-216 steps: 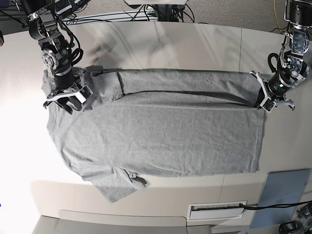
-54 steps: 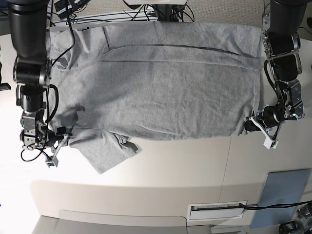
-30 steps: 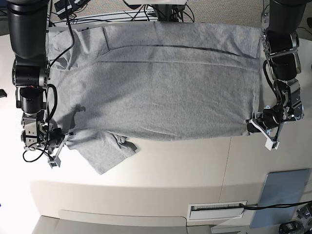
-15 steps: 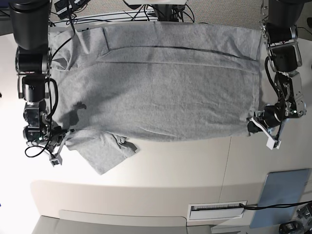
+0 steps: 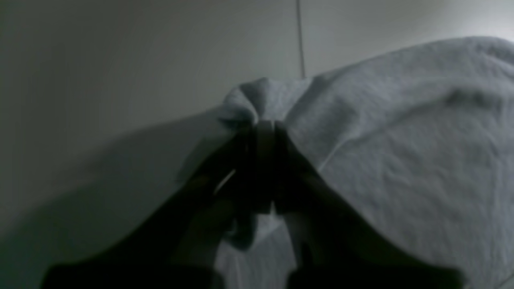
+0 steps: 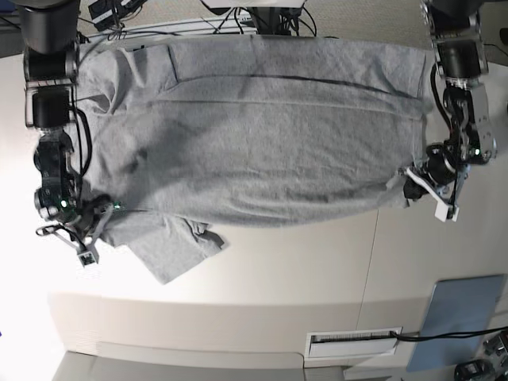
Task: Fold the T-shirt properly
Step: 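Lift the hem with both grippers and fold it toward the shoulder fold, then grasp the sleeve end with the right gripper and tuck it over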
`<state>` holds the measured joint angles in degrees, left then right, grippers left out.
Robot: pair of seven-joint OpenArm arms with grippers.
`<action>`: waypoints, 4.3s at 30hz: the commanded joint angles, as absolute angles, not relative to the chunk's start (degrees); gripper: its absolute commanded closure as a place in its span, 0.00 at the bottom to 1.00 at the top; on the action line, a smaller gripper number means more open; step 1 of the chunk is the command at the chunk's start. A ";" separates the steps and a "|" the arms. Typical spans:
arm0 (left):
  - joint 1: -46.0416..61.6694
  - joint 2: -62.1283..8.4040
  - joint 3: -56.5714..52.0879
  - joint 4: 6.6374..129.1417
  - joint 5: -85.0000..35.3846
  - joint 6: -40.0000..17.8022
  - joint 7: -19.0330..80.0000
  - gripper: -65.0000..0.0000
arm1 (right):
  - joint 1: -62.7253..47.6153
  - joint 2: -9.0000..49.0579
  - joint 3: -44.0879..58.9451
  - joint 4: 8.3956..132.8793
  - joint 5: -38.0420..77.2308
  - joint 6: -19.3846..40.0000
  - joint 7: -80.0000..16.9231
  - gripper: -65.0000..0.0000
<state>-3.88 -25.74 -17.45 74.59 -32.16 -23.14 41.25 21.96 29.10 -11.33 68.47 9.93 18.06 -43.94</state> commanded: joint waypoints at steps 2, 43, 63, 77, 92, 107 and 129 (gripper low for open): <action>-2.63 -26.98 -19.79 78.30 -33.56 -23.79 39.81 1.00 | 20.64 31.66 -10.70 74.15 9.98 17.15 -44.03 1.00; 10.98 -33.56 -25.80 88.20 -51.77 -35.83 53.52 1.00 | -27.94 30.15 11.38 110.21 2.94 5.87 -44.45 1.00; 13.21 -33.65 -25.80 89.32 -49.60 -34.17 59.68 1.00 | -33.65 30.15 11.35 114.41 -0.01 2.07 -48.01 1.00; 14.59 -33.67 -25.80 89.32 -49.69 -34.74 61.01 0.43 | -33.63 30.17 11.38 114.28 0.01 8.36 -48.97 0.63; 14.59 -33.65 -25.80 89.32 -49.78 -36.27 60.38 0.42 | -23.11 30.15 11.35 114.21 6.96 7.11 -47.88 0.60; 14.44 -33.47 -25.80 89.32 -52.34 -36.32 58.48 0.42 | 3.46 23.62 11.31 88.64 22.06 19.00 -55.61 0.60; 14.46 -33.50 -25.80 89.32 -52.34 -36.32 58.00 0.42 | 12.10 22.85 11.31 66.98 29.95 34.02 -61.87 1.00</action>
